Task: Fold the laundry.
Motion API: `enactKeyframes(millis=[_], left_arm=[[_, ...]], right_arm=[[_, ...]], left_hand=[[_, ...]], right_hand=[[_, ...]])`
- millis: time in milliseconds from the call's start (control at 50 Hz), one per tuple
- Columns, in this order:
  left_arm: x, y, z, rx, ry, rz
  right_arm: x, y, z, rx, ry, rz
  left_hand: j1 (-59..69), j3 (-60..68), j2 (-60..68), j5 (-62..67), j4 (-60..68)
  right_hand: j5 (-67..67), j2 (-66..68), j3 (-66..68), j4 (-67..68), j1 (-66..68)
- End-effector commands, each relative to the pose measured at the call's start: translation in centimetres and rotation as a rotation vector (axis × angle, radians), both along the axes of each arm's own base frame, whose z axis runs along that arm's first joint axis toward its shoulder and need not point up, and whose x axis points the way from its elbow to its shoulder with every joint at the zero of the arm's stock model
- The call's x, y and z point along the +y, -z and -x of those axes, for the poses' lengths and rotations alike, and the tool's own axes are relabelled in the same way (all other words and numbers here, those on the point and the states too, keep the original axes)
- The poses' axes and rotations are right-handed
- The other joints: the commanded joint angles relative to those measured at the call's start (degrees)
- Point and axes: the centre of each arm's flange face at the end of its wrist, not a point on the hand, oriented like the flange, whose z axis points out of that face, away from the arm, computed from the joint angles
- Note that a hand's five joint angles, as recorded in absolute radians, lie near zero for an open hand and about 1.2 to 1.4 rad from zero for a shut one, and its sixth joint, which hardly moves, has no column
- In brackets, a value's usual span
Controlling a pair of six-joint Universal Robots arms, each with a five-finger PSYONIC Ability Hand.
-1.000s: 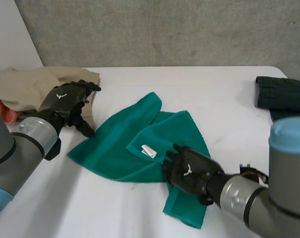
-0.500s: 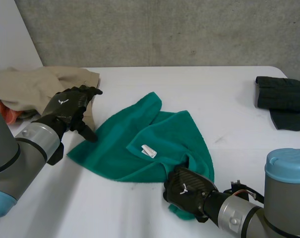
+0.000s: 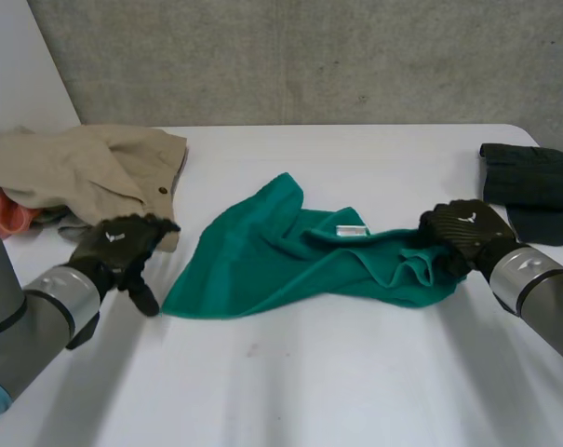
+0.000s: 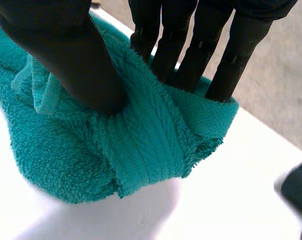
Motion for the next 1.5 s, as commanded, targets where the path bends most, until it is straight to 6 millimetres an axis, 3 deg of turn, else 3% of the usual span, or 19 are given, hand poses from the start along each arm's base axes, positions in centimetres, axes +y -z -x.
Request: enactKeyframes(millis=[20, 440, 560, 640, 980, 1040, 1160, 1240, 1380, 1440, 1460, 1500], left_arm=[[0.1, 2.4, 0.1, -0.053, 0.033, -0.069], [-0.5, 5.6, 3.4, -0.049, 0.154, -0.030], [-1.2, 5.9, 3.5, -0.081, 0.162, -0.006], [-2.1, 5.8, 3.7, -0.085, 0.166, 0.024], [-4.2, 7.0, 4.7, -0.140, 0.201, 0.063], [-4.6, 7.0, 4.9, -0.140, 0.202, 0.071], [-5.5, 6.4, 5.1, -0.130, 0.194, 0.099], [-6.0, 6.4, 5.3, -0.126, 0.191, 0.111], [-6.4, 6.5, 5.7, -0.127, 0.196, 0.106], [-6.2, 6.3, 5.7, -0.129, 0.200, 0.100], [-6.0, 6.0, 5.8, -0.129, 0.203, 0.100], [-5.7, 5.8, 5.8, -0.129, 0.204, 0.102]], right_arm=[[0.4, 1.2, -0.3, -0.038, -0.008, -0.055], [0.7, 1.6, -0.3, -0.066, -0.028, -0.060], [0.7, 1.6, -0.2, -0.062, -0.037, -0.051], [0.8, 1.7, -0.2, -0.062, -0.043, -0.054], [1.1, 2.0, -0.1, -0.056, -0.053, -0.060], [1.1, 1.9, -0.1, -0.058, -0.054, -0.057], [1.0, 1.5, -0.2, -0.059, -0.056, -0.042], [1.0, 1.3, -0.2, -0.060, -0.058, -0.033], [1.2, 1.1, -0.3, -0.060, -0.061, -0.030], [1.1, 1.1, -0.3, -0.060, -0.062, -0.029], [1.1, 1.1, -0.3, -0.059, -0.062, -0.028], [1.1, 1.1, -0.2, -0.060, -0.060, -0.029]], left_hand=[[-1.82, -1.84, -1.24, -2.50, -1.42], [10.11, 10.10, 10.69, 9.43, 10.51], [11.97, 11.96, 12.55, 11.29, 12.37], [20.19, 20.18, 20.77, 19.51, 20.59], [20.89, 20.87, 21.46, 20.21, 21.29], [29.26, 29.25, 29.84, 28.58, 29.67], [58.35, 58.33, 58.92, 57.67, 58.75], [64.28, 64.27, 64.86, 63.60, 64.68], [62.95, 62.94, 63.53, 62.27, 63.35], [43.84, 43.83, 44.42, 43.16, 44.24], [31.61, 31.60, 32.19, 30.93, 32.01], [28.63, 28.62, 29.21, 27.95, 29.03]], right_hand=[[15.52, 12.87, 12.35, 11.77, 17.60], [15.52, 12.87, 12.35, 11.77, 17.60], [15.52, 12.87, 12.35, 11.77, 17.60], [15.52, 12.87, 12.35, 11.77, 17.60], [15.52, 12.87, 12.35, 11.77, 17.60], [15.52, 12.87, 12.35, 11.77, 17.60], [15.52, 12.87, 12.35, 11.77, 17.60], [15.52, 12.87, 12.35, 11.77, 17.60], [15.52, 12.87, 12.35, 11.77, 17.60], [15.52, 12.87, 12.35, 11.77, 17.60], [15.52, 12.87, 12.35, 11.77, 17.60], [15.52, 12.87, 12.35, 11.77, 17.60]])
